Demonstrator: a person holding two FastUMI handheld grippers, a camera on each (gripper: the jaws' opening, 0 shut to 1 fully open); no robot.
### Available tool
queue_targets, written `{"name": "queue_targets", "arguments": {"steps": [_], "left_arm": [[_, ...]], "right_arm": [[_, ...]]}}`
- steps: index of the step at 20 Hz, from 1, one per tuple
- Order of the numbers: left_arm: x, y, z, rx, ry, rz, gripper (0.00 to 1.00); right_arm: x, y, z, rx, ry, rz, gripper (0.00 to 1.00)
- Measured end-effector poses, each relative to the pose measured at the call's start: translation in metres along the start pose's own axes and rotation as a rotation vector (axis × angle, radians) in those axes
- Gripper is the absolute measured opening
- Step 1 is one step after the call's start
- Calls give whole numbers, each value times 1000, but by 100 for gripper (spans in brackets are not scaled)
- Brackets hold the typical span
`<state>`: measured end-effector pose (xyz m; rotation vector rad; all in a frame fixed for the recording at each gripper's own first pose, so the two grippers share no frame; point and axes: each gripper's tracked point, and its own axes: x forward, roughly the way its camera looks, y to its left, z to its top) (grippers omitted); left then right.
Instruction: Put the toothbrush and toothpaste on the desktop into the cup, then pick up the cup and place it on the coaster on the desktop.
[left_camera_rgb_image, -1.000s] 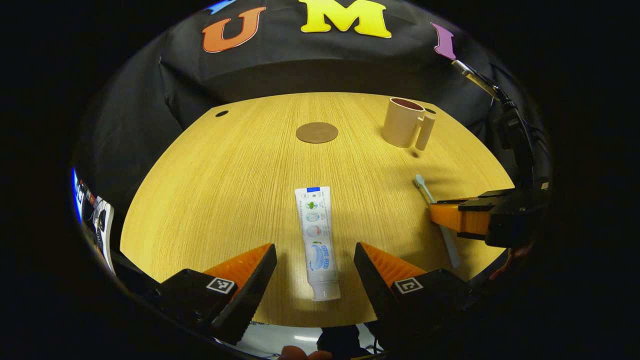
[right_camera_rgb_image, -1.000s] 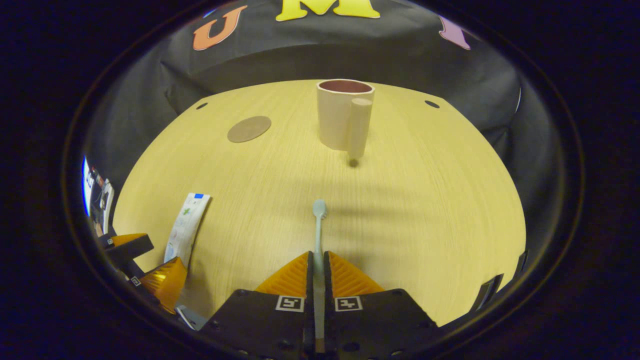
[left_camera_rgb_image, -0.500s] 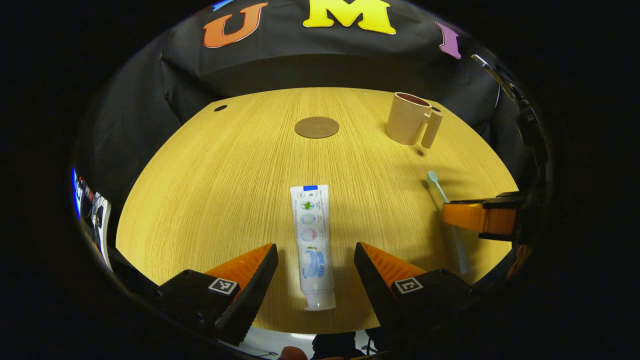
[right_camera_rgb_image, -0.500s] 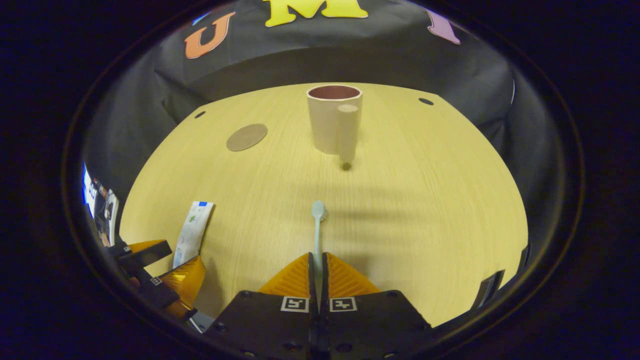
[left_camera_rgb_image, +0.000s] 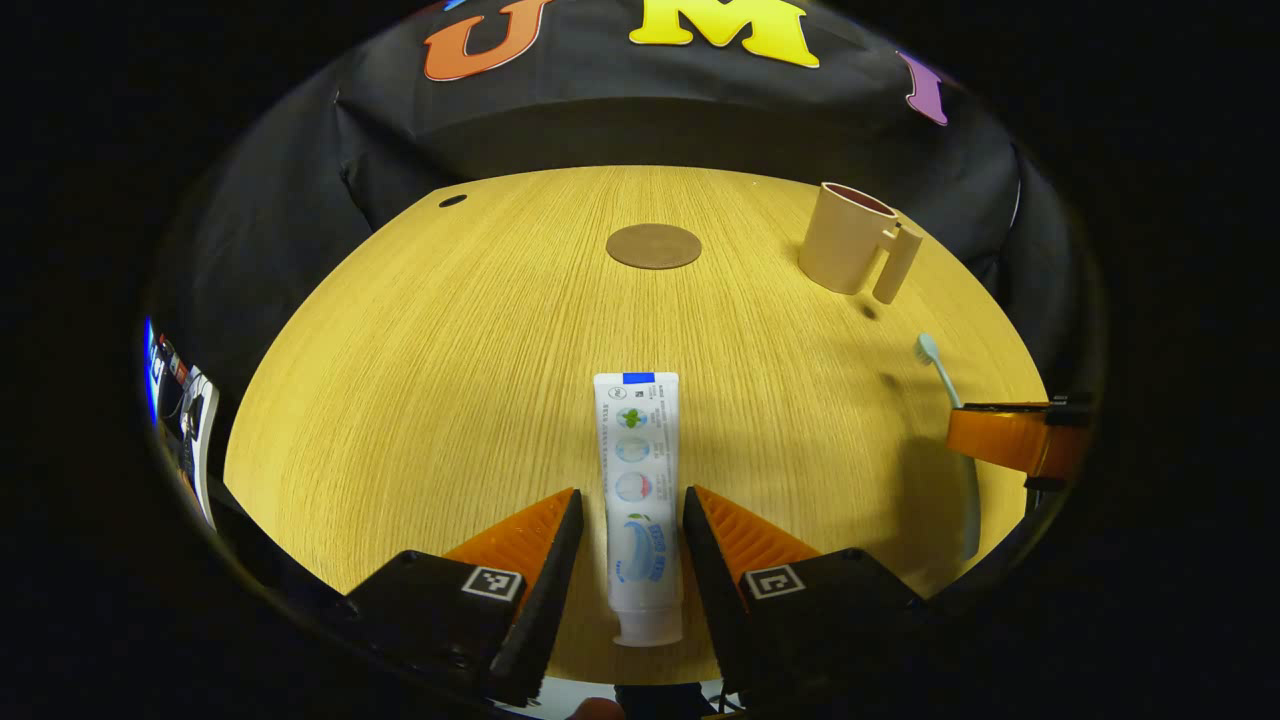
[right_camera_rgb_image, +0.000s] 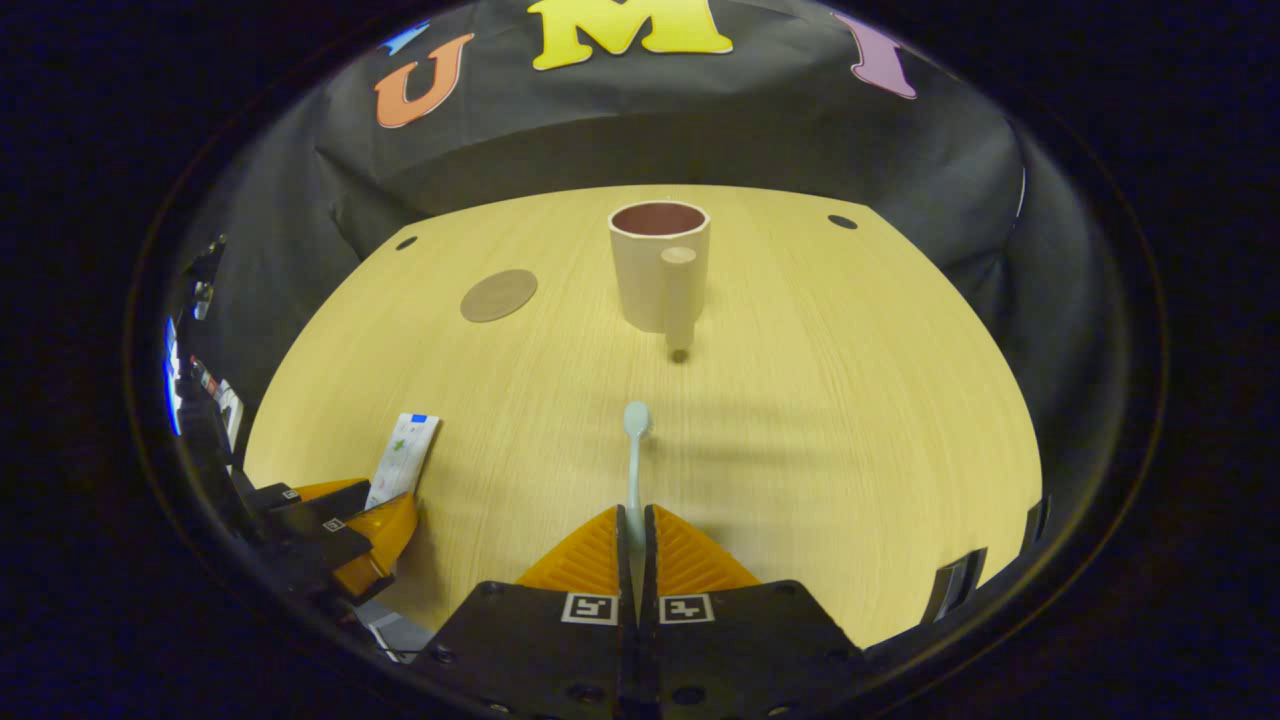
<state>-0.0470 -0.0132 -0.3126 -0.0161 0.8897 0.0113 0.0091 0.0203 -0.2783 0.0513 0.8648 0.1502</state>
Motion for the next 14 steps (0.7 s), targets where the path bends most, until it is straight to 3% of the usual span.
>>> {"name": "queue_targets", "arguments": {"steps": [8, 10, 11, 12, 14], "left_arm": [[4, -6, 9, 2, 30, -19, 47], [2, -6, 10, 11, 18, -29, 40], [-1, -8, 11, 16, 8, -37, 43], [-5, -10, 13, 20, -1, -42, 35], [-14, -11, 20, 24, -29, -50, 33]], "right_arm": [[-12, -2, 13, -8, -44, 5, 0], [-15, -1, 18, -7, -63, 13, 0], [-16, -2, 22, -9, -77, 14, 0], [-18, -2, 27, -12, -94, 17, 0], [-22, -3, 37, -18, -125, 19, 0]]}}
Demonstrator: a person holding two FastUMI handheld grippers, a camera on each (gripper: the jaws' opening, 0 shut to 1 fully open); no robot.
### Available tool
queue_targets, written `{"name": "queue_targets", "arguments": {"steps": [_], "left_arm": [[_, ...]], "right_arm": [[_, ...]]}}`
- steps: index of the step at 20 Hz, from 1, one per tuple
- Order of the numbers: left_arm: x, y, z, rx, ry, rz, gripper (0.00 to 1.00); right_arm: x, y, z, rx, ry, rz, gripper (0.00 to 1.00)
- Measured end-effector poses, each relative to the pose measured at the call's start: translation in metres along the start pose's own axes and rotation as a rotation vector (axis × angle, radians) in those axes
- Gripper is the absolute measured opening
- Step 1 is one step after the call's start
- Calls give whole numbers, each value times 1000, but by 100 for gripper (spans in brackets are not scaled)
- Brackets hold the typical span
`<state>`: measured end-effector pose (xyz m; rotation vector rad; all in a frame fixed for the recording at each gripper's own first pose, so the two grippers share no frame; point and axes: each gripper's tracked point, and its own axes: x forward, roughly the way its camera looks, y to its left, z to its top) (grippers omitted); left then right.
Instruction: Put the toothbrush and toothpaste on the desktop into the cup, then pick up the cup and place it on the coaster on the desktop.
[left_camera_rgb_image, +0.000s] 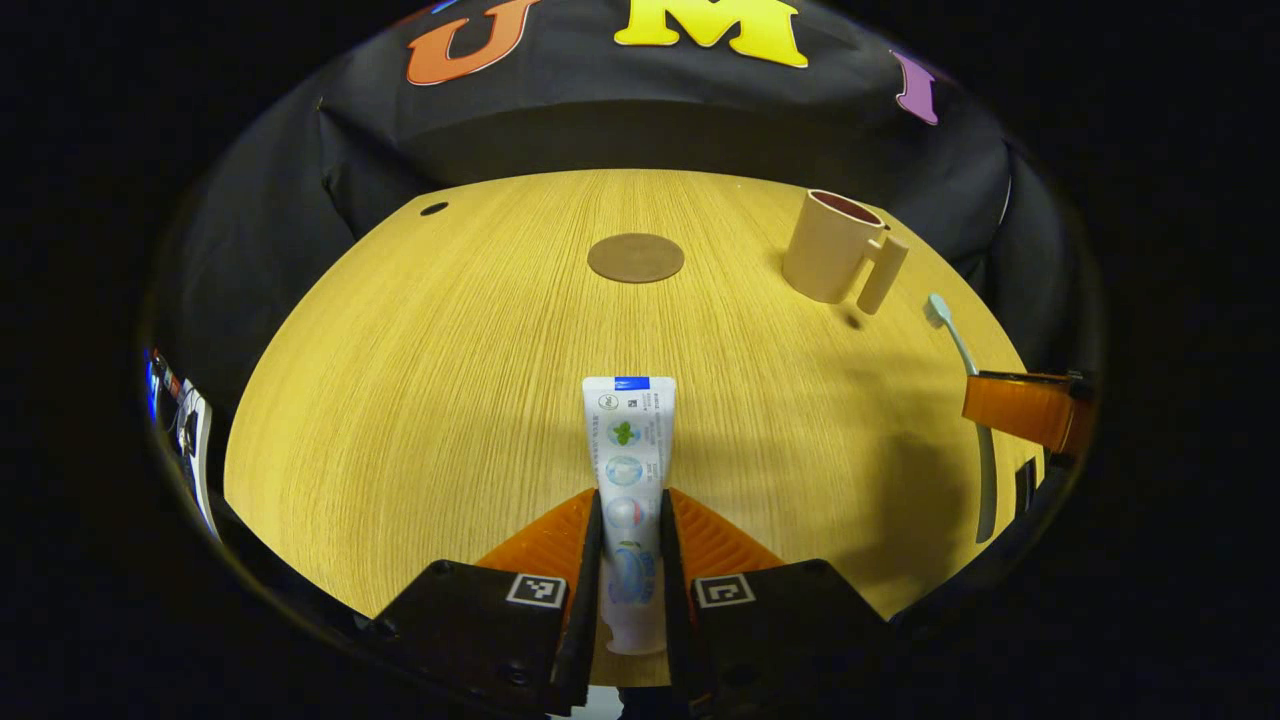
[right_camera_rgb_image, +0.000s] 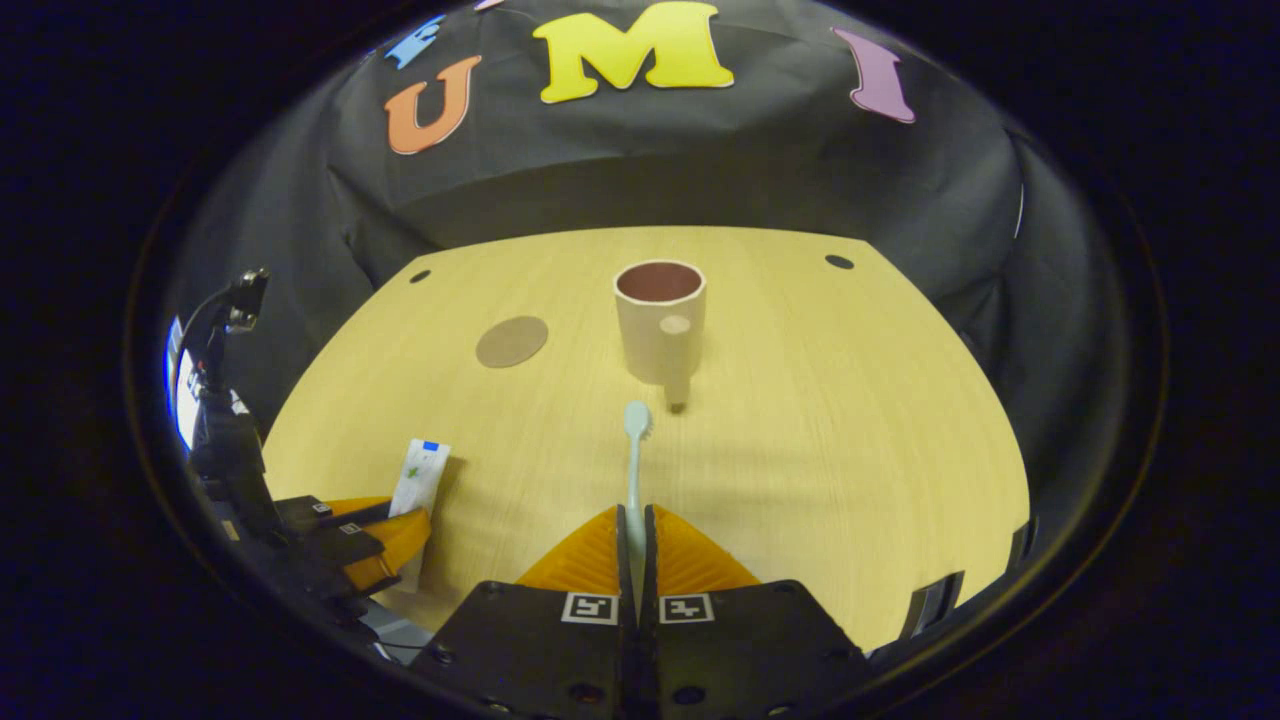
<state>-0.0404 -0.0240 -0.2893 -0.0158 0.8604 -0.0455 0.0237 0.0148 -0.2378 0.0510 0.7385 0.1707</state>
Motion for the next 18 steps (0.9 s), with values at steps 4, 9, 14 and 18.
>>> {"name": "queue_targets", "arguments": {"steps": [4, 9, 14, 18], "left_arm": [[-17, -6, 17, 2, -70, -23, 29], [-32, -7, 38, -22, -125, -33, 28], [-39, -1, 56, -57, -138, -31, 28], [-35, 10, 65, -53, -137, -15, 28]], "right_arm": [[-8, -4, 31, 15, -72, 5, 0], [-3, -11, 95, 20, -222, 5, 0], [21, -10, 167, 27, -338, 1, 0], [46, -3, 223, 31, -443, -9, 0]]}}
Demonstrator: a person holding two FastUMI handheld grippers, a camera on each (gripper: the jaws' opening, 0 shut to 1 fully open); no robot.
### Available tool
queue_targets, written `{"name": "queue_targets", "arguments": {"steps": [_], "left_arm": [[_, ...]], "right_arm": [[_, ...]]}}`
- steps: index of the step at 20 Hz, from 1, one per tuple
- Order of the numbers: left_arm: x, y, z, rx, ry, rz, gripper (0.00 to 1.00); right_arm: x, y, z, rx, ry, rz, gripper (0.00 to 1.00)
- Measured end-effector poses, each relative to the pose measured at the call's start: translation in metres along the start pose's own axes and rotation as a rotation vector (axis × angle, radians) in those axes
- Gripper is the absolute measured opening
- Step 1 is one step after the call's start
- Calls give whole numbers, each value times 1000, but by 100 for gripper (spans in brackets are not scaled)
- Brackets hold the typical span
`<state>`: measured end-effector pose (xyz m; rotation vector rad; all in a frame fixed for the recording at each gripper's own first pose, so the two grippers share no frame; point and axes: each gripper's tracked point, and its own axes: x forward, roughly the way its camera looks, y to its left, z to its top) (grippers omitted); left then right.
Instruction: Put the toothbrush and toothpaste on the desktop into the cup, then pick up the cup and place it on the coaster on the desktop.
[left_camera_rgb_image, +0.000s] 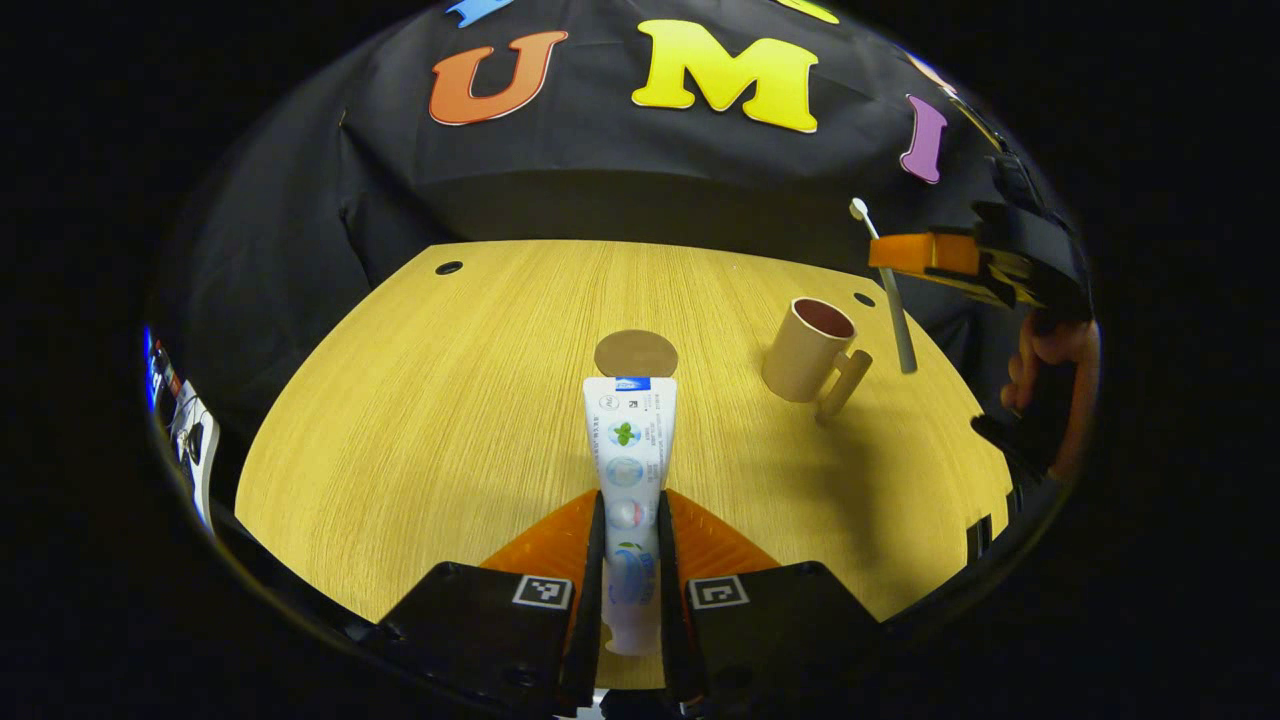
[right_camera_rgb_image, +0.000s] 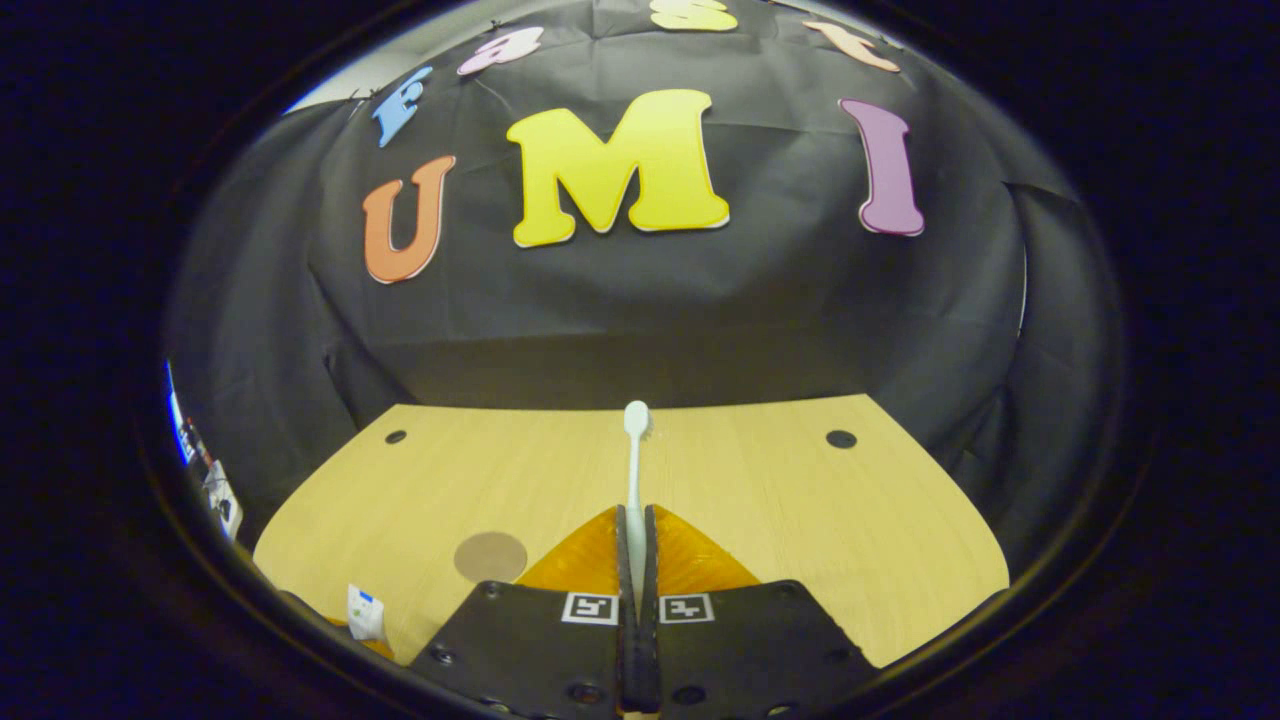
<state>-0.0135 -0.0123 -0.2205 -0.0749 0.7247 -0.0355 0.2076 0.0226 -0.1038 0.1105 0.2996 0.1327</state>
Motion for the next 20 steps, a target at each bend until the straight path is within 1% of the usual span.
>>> {"name": "queue_targets", "arguments": {"steps": [2, 4, 6, 8, 10, 12, 15, 17, 20], "left_arm": [[4, 5, 7, -5, 5, 7, 28], [10, 10, 14, 0, -7, 18, 28], [18, 16, 16, 4, -25, 31, 28], [28, 19, 7, -21, -13, 33, 28], [38, 19, -3, -38, 23, 30, 28], [42, 21, -4, -37, 40, 33, 29], [48, 22, 0, -20, 32, 36, 28], [50, 21, 7, 2, 21, 43, 28], [51, 17, 7, 11, 12, 33, 28]], "right_arm": [[22, 3, 12, -8, -43, 1, 0], [40, 5, 19, 23, -81, 20, 0], [54, 1, 22, 46, -109, 14, 0], [67, -1, 17, 55, -115, 7, 0], [80, 0, 4, 33, -85, 2, 0], [83, 1, 3, 36, -90, 1, 0], [83, 1, 9, 8, -121, -5, 0], [80, 0, 5, 10, -118, 1, 4], [72, -3, -4, 21, -114, -8, 9]]}}
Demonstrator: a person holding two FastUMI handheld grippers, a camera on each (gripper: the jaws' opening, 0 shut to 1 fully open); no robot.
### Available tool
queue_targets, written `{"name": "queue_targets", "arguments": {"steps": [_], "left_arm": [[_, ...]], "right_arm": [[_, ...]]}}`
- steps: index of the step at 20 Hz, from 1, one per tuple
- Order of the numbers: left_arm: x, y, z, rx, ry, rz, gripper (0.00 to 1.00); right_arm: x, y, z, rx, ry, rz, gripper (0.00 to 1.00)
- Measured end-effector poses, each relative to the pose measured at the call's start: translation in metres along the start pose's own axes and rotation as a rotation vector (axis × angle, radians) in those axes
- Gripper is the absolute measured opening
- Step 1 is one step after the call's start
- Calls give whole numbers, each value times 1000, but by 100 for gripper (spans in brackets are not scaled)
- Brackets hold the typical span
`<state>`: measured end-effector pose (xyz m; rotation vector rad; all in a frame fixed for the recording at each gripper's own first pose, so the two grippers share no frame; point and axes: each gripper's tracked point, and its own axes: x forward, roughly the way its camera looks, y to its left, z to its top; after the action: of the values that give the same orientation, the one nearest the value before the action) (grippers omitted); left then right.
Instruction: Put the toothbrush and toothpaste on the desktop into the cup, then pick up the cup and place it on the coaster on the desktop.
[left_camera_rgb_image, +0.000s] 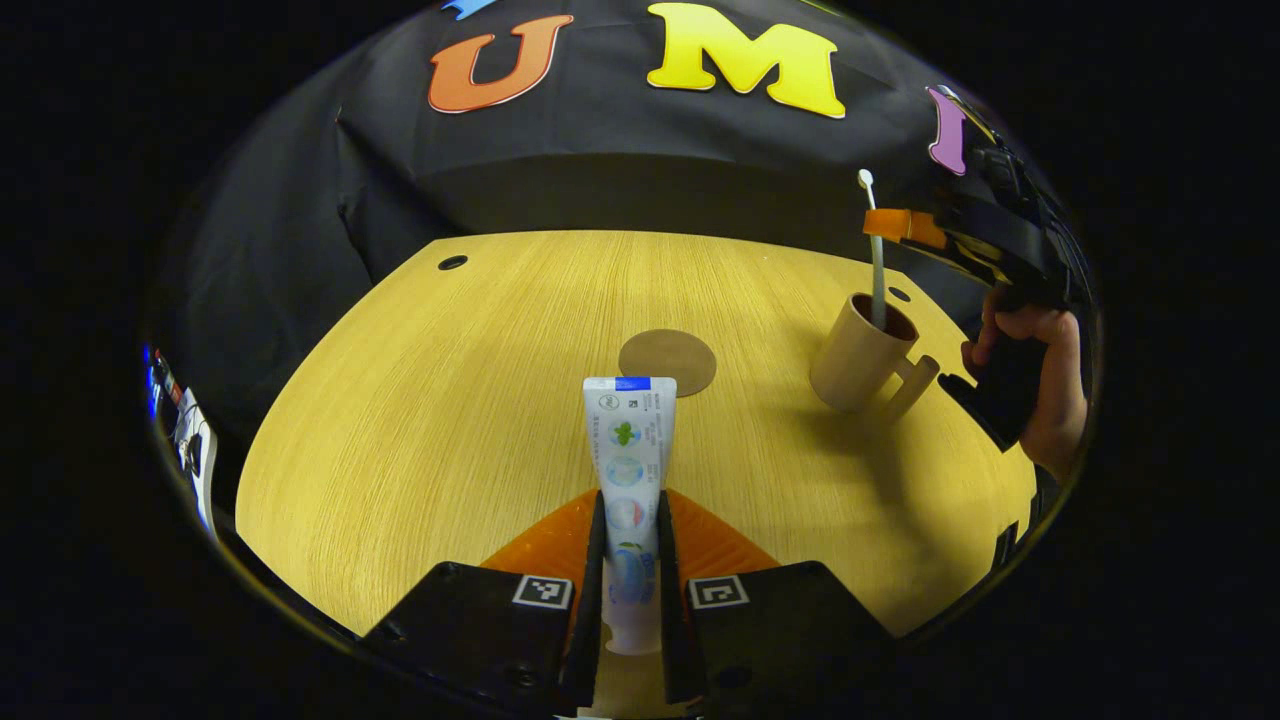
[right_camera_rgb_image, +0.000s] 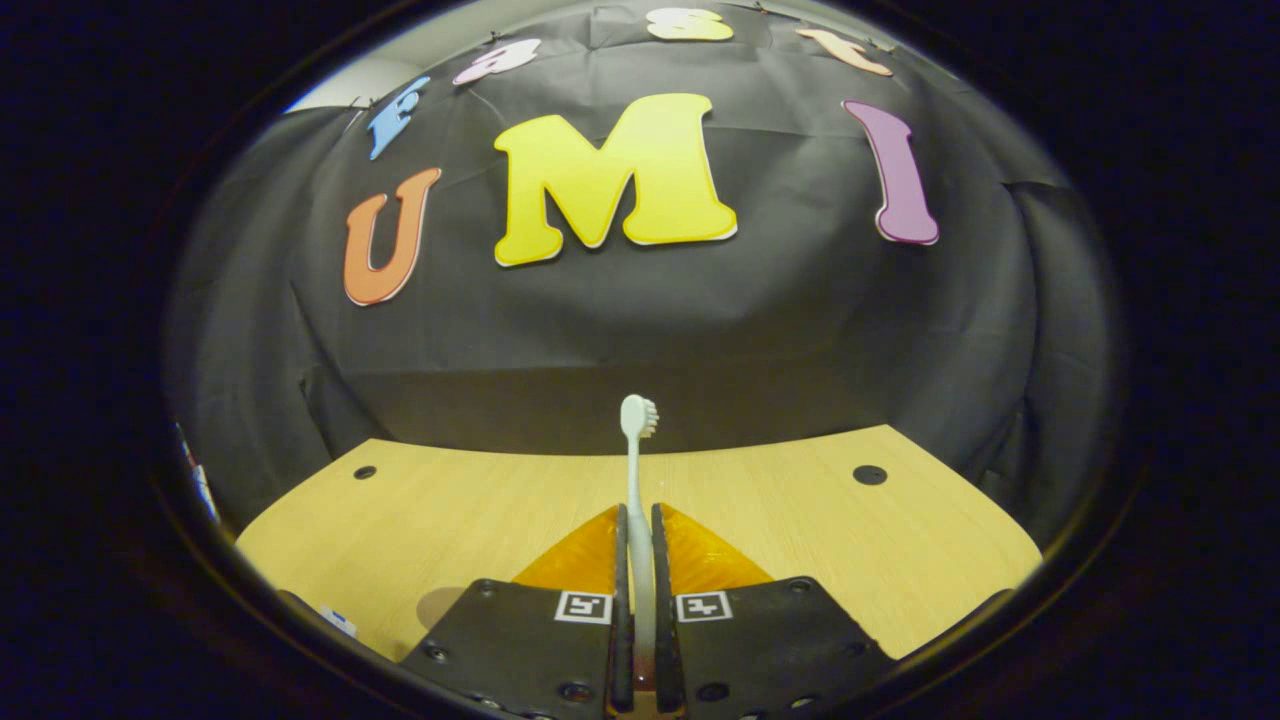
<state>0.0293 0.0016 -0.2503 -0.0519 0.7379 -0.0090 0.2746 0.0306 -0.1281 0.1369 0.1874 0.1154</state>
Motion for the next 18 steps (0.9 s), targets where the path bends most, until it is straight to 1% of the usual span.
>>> {"name": "queue_targets", "arguments": {"steps": [1, 2, 5, 6, 9, 11, 13, 14, 18], "left_arm": [[-1, -2, 1, 2, -2, -5, 29], [-2, -3, 1, 5, -6, -8, 28], [-7, -8, 6, 23, -36, -16, 28], [-11, -10, 11, 26, -55, -18, 28], [-20, -18, 26, 27, -118, -31, 29], [-25, -24, 42, 31, -176, -36, 28], [-28, -34, 63, 41, -245, -45, 28], [-27, -40, 74, 48, -276, -53, 28], [-17, -71, 119, 74, -405, -85, 28]], "right_arm": [[-3, -2, -5, 4, 5, -4, 7], [-6, -3, -9, 6, 15, -3, 12], [-17, -3, -15, 7, 26, 4, 19], [-20, -5, -14, 2, 27, -1, 24], [-32, -7, -8, 3, 14, 1, 26], [-42, -7, -4, 0, 13, 8, 32], [-51, -10, -1, -16, 17, 18, 40], [-55, -13, 1, -24, 17, 20, 52], [-65, -35, 6, -32, 18, 10, 54]]}}
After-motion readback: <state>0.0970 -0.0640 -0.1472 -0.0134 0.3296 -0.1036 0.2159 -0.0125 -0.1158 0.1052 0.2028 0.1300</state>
